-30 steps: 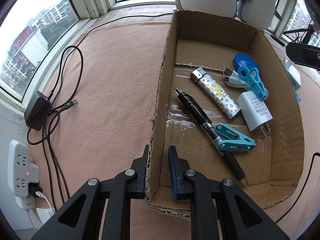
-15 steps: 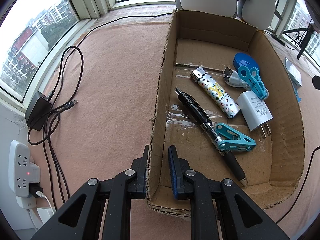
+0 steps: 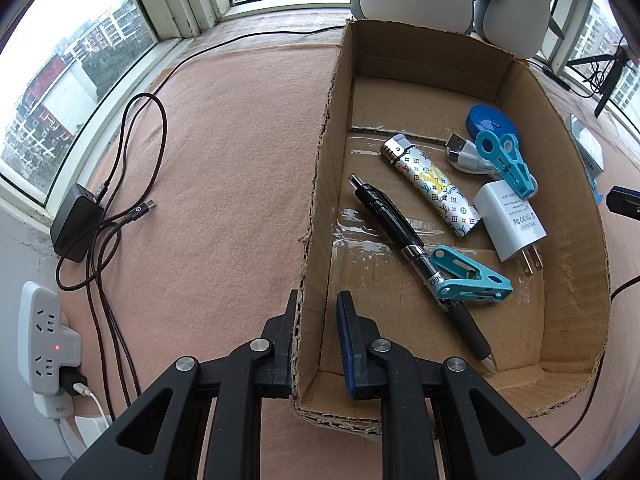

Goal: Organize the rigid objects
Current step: 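Move the open right gripper back to the blue phone stand, then close the right gripper on the blue phone stand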

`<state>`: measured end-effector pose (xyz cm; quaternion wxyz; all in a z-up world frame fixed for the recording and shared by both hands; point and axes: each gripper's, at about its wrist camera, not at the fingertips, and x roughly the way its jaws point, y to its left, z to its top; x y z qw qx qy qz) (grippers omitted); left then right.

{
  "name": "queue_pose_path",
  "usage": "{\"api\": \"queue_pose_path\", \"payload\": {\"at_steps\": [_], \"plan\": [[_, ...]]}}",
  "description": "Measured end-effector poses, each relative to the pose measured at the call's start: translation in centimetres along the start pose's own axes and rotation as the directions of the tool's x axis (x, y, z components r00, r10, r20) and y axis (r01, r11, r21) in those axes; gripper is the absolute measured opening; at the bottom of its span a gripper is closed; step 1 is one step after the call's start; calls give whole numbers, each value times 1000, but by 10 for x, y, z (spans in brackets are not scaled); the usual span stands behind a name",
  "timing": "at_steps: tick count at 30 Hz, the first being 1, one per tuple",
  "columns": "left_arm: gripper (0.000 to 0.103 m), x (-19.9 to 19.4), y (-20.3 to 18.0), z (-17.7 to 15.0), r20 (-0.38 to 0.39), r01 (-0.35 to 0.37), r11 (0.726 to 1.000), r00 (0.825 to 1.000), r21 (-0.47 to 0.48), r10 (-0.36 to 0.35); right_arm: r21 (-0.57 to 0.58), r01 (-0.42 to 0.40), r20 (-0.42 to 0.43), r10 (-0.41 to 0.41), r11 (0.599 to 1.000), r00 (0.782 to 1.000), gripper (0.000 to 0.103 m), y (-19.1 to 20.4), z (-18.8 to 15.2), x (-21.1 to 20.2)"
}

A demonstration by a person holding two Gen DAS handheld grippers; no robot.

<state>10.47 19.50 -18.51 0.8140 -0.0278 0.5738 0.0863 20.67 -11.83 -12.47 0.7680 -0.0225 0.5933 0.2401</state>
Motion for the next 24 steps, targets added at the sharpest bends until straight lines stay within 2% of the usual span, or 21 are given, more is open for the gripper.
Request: {"api": "queue_pose_path", "payload": {"at_steps": [8, 13, 19, 24], "plan": [[16, 0, 0, 0, 0, 0, 1000, 1000, 0, 0, 22, 4, -44, -3, 1000, 999, 56, -4, 9, 21], [16, 0, 0, 0, 0, 0, 1000, 1000, 0, 0, 47, -19, -61, 22, 999, 998, 56, -7, 11, 30], [17, 0, 0, 0, 0, 0, 1000, 1000, 0, 0, 15, -32, -77, 33, 999, 997, 56, 3, 18, 38], [17, 1, 1, 0, 0, 1, 1000, 1000, 0, -1, -22, -1, -77, -1, 1000, 997, 56, 12, 28, 44]]}}
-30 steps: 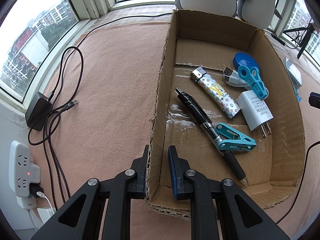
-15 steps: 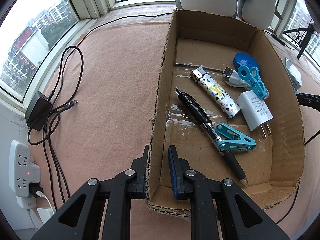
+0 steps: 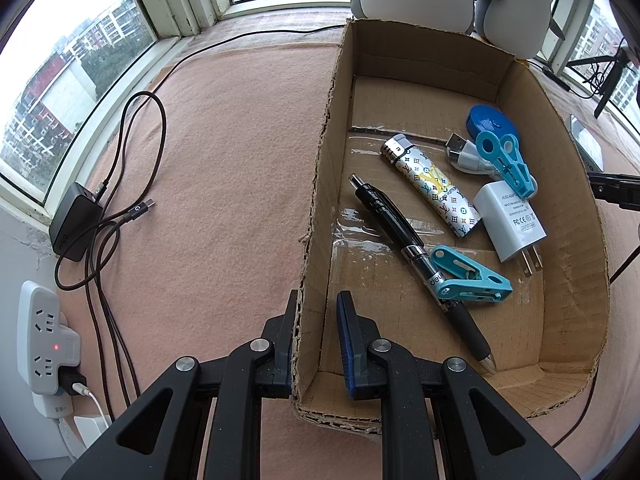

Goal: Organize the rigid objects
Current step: 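Close the right gripper on the blue phone stand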

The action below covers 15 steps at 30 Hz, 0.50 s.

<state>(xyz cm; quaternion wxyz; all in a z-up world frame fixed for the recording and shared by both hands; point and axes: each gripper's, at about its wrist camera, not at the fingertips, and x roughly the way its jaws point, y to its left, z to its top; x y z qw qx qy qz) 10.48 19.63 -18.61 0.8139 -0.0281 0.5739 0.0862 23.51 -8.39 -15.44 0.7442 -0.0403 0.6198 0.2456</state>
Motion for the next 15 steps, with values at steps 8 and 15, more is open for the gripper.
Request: {"api": "queue_pose_path", "payload": {"at_steps": [8, 15], "plan": [[16, 0, 0, -1, 0, 0, 1000, 1000, -3, 0, -123, 123, -14, -126, 985, 992, 56, 18, 8, 11], [16, 0, 0, -1, 0, 0, 1000, 1000, -2, 0, -191, 181, -15, -188, 965, 982, 33, 33, 6, 14]]}}
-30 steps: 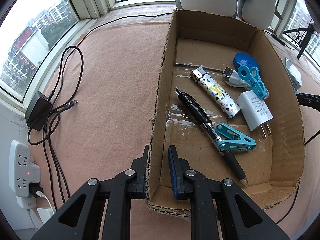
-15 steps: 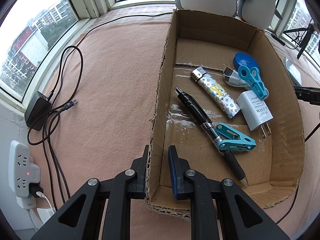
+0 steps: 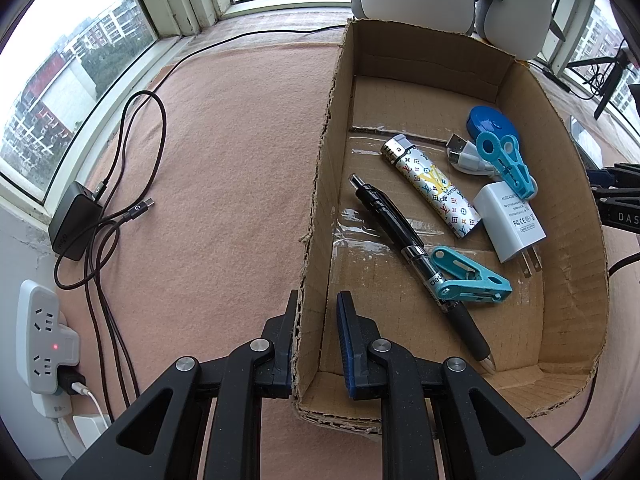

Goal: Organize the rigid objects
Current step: 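Close the right gripper on the blue phone stand, then carry the phone stand with the right gripper and release it into the box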

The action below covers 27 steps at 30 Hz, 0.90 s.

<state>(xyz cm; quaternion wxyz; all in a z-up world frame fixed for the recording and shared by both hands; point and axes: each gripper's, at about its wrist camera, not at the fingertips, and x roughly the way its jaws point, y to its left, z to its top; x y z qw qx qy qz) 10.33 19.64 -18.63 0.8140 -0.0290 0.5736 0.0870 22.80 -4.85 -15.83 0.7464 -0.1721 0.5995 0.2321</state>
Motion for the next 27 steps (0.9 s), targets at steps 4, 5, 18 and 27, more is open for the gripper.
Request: {"api": "queue_pose_path", "payload": {"at_steps": [4, 5, 18, 27], "plan": [[16, 0, 0, 0, 0, 0, 1000, 1000, -1, 0, -6, -8, -10, 8, 1000, 1000, 33, 3, -3, -2], [16, 0, -1, 0, 0, 0, 1000, 1000, -1, 0, -7, -8, -10, 8, 1000, 1000, 33, 4, -5, -3], [16, 0, -1, 0, 1, 0, 1000, 1000, 0, 0, 68, -57, 43, 54, 996, 998, 33, -3, -46, -31], [16, 0, -1, -1, 1, 0, 1000, 1000, 0, 0, 81, -94, 146, 81, 992, 986, 33, -2, -40, -78]]}}
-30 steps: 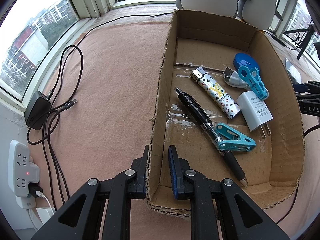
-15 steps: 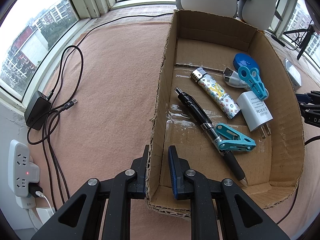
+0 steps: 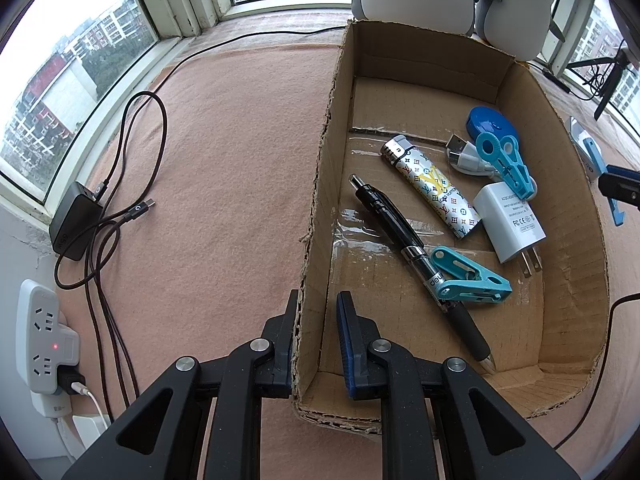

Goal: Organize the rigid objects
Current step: 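Carry the phone stand with the right gripper and release it into the box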

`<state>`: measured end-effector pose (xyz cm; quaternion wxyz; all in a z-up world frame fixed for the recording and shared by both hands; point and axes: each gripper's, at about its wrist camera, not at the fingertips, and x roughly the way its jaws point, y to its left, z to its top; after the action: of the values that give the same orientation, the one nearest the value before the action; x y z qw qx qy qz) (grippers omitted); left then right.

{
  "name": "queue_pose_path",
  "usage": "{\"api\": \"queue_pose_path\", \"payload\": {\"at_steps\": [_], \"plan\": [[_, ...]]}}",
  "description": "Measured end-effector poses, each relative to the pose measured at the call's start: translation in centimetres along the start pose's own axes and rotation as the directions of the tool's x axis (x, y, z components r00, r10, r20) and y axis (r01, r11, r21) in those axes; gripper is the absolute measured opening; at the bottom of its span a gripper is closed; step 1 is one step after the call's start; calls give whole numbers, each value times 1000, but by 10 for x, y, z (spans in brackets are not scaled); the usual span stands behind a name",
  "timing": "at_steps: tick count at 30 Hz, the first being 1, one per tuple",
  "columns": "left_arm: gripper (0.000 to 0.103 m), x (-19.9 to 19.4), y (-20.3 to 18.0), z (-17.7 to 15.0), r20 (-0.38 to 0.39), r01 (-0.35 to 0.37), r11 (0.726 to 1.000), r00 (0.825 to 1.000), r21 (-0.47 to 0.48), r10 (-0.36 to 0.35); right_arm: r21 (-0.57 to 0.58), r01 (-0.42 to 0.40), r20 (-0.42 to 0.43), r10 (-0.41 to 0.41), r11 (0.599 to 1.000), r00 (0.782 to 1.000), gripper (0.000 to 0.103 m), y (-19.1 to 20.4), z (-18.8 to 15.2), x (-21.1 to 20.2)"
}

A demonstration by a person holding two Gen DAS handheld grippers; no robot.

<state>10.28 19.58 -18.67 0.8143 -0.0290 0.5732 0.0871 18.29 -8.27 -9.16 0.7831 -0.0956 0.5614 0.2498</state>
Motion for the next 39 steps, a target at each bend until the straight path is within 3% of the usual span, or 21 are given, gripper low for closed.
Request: {"api": "queue_pose_path", "payload": {"at_steps": [5, 17, 39], "plan": [[16, 0, 0, 0, 0, -1, 1000, 1000, 1, 1, -31, -55, 41, 56, 998, 998, 33, 30, 30, -2], [17, -1, -3, 1, 0, -5, 1000, 1000, 2, 5, -144, -110, 52, 119, 983, 992, 33, 97, 54, 8], [16, -1, -3, 2, 0, -2, 1000, 1000, -3, 2, -179, -124, -2, 125, 976, 992, 33, 137, 73, 49]]}}
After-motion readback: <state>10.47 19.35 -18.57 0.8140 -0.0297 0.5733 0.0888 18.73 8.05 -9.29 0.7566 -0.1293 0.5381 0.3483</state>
